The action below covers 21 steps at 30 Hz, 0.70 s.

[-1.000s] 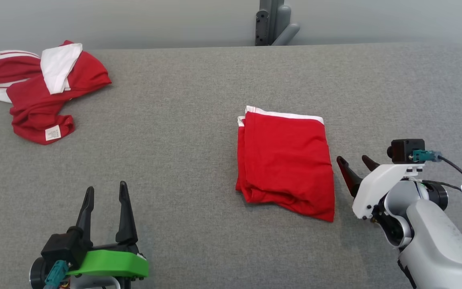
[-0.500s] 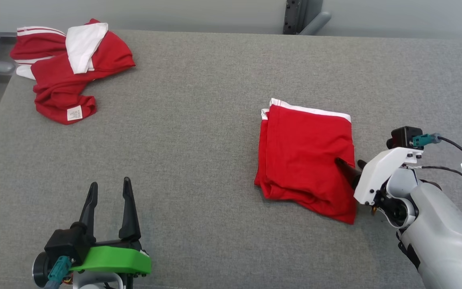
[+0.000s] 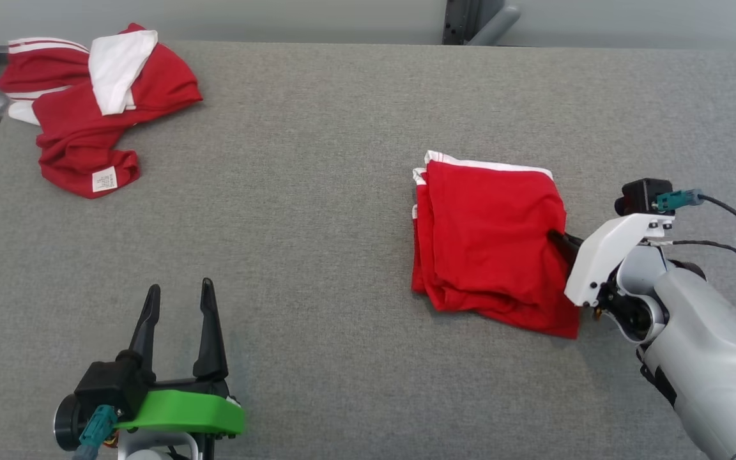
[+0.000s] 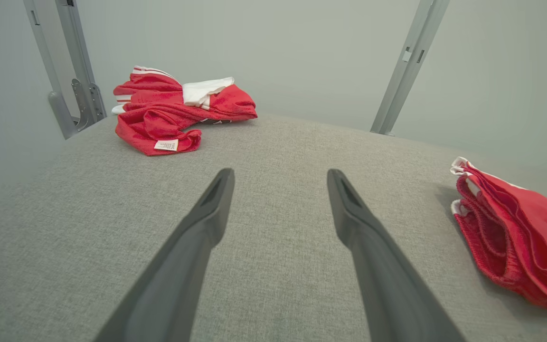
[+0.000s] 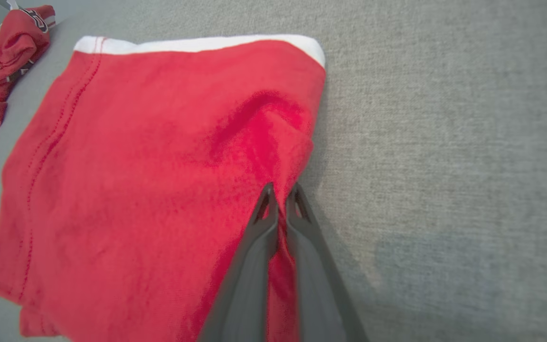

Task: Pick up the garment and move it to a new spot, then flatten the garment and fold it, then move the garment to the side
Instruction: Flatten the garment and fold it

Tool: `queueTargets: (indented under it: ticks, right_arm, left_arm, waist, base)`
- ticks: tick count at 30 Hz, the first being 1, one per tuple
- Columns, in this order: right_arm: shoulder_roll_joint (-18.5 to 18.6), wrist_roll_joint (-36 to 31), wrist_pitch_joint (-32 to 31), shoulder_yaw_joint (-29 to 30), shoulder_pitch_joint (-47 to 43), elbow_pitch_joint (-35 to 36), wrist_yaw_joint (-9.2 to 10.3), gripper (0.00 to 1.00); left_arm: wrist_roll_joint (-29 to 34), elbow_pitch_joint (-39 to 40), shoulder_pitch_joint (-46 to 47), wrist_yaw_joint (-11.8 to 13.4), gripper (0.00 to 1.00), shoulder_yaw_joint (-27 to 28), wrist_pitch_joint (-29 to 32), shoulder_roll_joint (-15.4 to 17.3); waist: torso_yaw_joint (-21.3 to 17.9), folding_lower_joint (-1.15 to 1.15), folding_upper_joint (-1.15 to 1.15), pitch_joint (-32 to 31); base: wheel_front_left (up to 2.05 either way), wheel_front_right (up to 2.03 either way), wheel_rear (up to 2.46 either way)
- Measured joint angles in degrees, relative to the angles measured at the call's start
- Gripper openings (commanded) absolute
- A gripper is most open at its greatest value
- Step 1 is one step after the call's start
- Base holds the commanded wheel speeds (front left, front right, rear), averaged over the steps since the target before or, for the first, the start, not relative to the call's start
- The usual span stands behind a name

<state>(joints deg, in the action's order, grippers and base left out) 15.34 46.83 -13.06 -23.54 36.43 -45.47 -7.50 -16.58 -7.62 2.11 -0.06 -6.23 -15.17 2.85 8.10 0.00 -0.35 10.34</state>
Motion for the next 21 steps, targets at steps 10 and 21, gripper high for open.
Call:
queueTargets:
  ticks: [10, 21]
  right_arm:
    - [5.8, 0.5, 2.5, -3.7, 6.3, -0.5, 0.0, 0.0]
    - [7.4, 0.6, 5.9, -5.6, 12.6, -1.5, 0.0, 0.0]
  left_arm:
    - [1.4, 1.5, 2.7, -1.0, 1.0, -2.3, 0.0, 0.0]
    - [4.6, 1.2, 8.3, -2.6, 1.0, -3.4, 0.0, 1.2]
  waist:
    - [-6.6, 0.0, 0.0, 2.2]
    - [-17.1, 0.0, 0.0, 6.7]
  base:
    - [0.0, 0.0, 0.0]
    - [0.0, 0.0, 0.0]
